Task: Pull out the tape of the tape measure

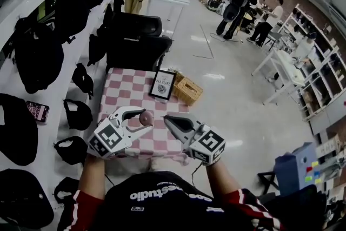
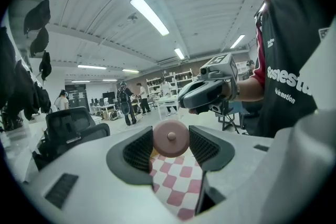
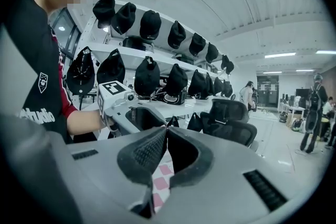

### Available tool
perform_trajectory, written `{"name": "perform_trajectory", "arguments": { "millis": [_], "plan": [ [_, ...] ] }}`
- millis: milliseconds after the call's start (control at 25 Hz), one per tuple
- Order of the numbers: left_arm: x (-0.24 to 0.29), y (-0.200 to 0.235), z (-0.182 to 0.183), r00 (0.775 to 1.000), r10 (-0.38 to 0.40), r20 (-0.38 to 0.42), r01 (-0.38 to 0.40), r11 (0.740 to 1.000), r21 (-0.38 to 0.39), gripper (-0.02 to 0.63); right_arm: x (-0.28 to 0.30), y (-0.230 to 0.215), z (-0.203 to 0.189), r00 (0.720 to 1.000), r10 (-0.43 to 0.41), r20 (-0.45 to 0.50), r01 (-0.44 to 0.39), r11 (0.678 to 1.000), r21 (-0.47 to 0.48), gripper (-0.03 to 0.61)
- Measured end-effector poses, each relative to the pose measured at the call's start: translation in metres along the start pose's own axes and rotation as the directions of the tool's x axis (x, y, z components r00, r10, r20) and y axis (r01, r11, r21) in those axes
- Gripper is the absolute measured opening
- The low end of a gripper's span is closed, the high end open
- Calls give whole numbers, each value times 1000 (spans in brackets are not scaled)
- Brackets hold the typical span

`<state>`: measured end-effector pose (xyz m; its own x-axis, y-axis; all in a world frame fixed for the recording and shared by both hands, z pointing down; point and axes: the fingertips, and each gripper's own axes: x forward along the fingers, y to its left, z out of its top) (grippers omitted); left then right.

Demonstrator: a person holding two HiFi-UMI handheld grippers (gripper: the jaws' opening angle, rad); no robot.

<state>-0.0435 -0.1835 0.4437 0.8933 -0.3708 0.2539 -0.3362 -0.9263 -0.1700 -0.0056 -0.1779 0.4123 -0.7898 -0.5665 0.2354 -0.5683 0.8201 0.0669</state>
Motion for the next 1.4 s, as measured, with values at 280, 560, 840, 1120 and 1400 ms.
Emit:
{"name": "perform_trajectory", "arguments": {
  "millis": [280, 560, 840, 1120, 1400],
  "plan": [
    [-12, 17, -23, 998, 50, -36, -51, 997, -50, 216, -21, -33, -1, 997, -80, 22, 79, 995, 54, 9],
    [-24, 30, -33, 994, 90, -60, -94, 994, -58, 216, -41, -63, 4, 984, -171, 53, 166, 982, 93, 9],
    [-38, 46, -42, 986, 141, -85, -149, 983, -103, 216, -51, -77, -2, 970, -238, 56, 231, 966, 117, 9],
    [-65, 73, -71, 961, 231, -149, -252, 957, -143, 216, -82, -112, -10, 939, -339, 52, 324, 927, 188, 9],
    [-72, 84, -91, 938, 282, -201, -315, 936, -155, 218, -101, -138, -18, 902, -430, 40, 407, 878, 254, 9]
  ]
}}
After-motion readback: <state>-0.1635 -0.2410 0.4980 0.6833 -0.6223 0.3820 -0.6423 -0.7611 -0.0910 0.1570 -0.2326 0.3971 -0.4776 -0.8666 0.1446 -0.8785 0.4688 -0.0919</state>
